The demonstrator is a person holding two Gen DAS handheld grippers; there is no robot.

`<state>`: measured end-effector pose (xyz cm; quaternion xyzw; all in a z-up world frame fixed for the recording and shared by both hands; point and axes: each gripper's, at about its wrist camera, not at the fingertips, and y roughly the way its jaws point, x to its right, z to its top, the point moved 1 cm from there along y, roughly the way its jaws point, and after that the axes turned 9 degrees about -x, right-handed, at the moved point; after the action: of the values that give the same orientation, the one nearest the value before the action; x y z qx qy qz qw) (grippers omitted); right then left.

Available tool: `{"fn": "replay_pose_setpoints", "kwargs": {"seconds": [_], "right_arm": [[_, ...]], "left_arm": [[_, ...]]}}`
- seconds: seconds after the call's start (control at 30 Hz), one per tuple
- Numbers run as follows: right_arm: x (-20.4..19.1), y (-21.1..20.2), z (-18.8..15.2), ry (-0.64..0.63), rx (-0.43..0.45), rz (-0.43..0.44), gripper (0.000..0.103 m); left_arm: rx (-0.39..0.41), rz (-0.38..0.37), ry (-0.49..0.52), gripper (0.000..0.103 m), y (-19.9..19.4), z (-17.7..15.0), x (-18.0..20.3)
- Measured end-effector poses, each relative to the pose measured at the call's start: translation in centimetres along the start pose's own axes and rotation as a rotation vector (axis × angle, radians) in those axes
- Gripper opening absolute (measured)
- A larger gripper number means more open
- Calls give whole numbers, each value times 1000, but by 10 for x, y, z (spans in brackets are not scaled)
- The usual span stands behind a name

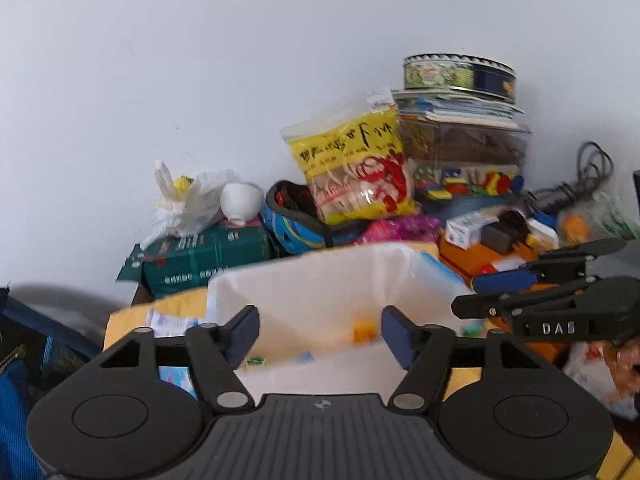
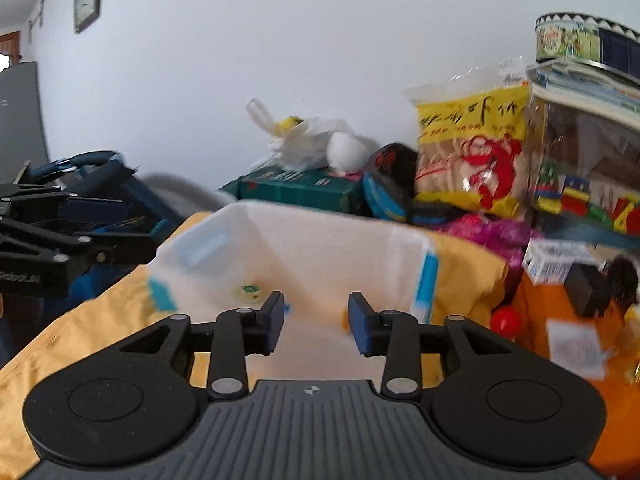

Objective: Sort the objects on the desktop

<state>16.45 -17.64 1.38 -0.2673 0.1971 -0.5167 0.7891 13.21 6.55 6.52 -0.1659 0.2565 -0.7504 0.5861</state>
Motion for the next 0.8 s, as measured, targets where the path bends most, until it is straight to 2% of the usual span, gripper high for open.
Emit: {"fn": "replay_pose_setpoints", "kwargs": {"seconds": [0.1, 0.17, 0.33, 0.43, 0.57, 0.8], "right_arm": [[-4, -4, -27, 11, -65, 27, 49], [-8, -5, -50, 16, -113, 49, 49], [-18, -8, -112, 57, -273, 123, 49], [-21, -10, -138, 129, -340, 190, 42], [-20, -7, -153, 301, -395, 327, 40], [-11, 21, -164, 571, -467, 372, 40]], "left_arm": [[-74, -14, 1, 71, -10, -34, 8], [-142, -34, -14, 71, -12, -63, 13], [-305, -112, -81, 71, -11, -126, 27], [-359, -143, -106, 68, -13, -150, 34], [-404, -213, -88, 67, -17, -166, 47], [-422, -208, 18, 67, -18, -170, 71]]}}
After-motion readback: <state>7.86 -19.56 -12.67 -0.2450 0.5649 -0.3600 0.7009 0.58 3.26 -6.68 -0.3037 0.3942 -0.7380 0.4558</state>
